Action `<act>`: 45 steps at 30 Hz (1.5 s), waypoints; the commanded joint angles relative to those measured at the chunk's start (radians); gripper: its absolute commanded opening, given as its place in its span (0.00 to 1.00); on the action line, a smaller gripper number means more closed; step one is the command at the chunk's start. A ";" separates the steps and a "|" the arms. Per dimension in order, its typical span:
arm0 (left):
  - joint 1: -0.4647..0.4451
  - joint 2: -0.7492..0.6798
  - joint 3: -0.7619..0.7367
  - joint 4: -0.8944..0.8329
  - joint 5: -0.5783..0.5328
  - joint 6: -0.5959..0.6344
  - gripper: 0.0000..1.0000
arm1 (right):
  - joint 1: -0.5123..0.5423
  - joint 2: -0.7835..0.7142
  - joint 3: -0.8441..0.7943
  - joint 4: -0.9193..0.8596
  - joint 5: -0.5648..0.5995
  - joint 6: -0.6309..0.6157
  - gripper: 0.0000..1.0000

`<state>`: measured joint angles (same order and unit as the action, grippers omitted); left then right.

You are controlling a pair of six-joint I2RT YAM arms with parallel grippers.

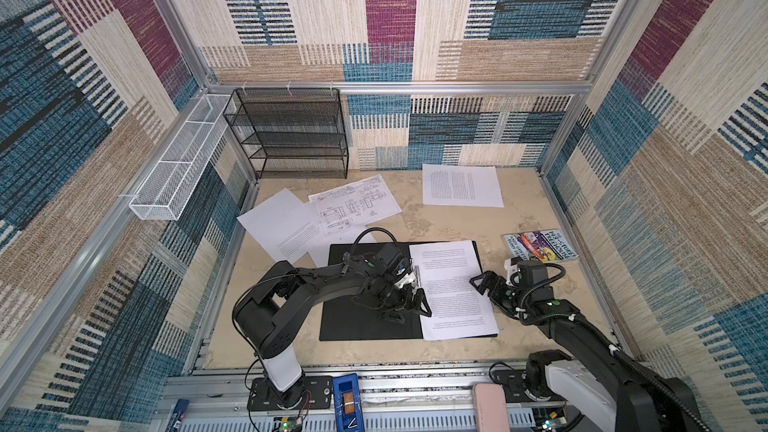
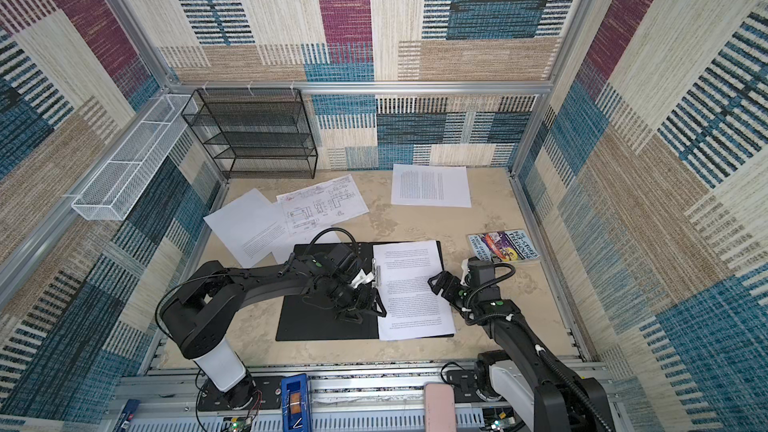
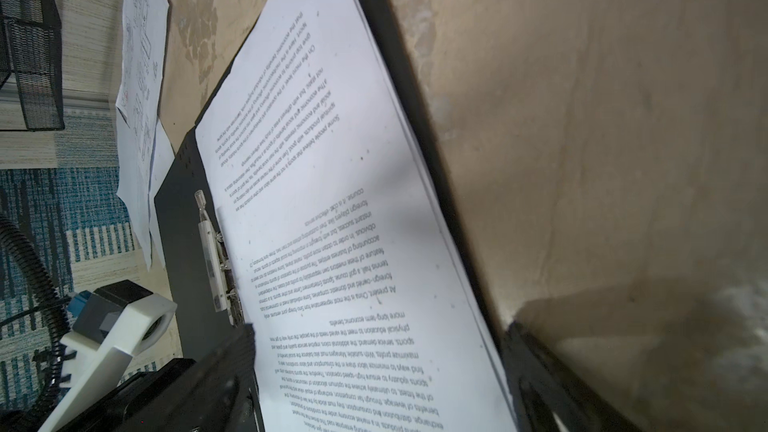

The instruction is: Put the files into the folder

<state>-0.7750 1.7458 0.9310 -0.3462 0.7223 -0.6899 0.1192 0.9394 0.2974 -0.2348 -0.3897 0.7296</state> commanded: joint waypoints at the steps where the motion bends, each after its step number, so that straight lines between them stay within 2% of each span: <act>1: -0.008 0.027 -0.015 0.015 -0.095 -0.011 0.99 | 0.008 -0.002 0.007 -0.018 0.001 0.046 0.94; 9: -0.012 0.033 -0.003 0.016 -0.091 -0.017 0.99 | 0.023 0.010 -0.002 0.019 0.006 0.086 0.94; 17: -0.018 0.046 -0.001 0.038 -0.092 -0.047 0.99 | 0.061 -0.045 -0.005 0.008 0.066 0.179 0.95; 22: -0.018 0.047 0.002 0.041 -0.094 -0.053 0.99 | 0.089 -0.038 0.012 0.001 0.093 0.194 0.95; 25: -0.019 0.051 0.001 0.041 -0.094 -0.056 0.99 | 0.103 -0.044 0.016 -0.033 0.151 0.205 0.96; 32: -0.018 0.052 -0.007 0.041 -0.099 -0.062 0.99 | 0.103 -0.038 0.045 -0.090 0.261 0.145 0.97; 41: -0.018 0.051 -0.011 0.042 -0.102 -0.068 0.99 | 0.108 -0.002 0.065 -0.025 0.232 0.079 0.96; 45: -0.018 0.053 -0.013 0.048 -0.102 -0.074 0.99 | 0.108 0.085 0.130 -0.001 0.244 0.016 0.96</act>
<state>-0.7891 1.7771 0.9321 -0.2798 0.7666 -0.7712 0.2253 0.9791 0.3859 -0.2970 -0.1501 0.8055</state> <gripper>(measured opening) 0.986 0.958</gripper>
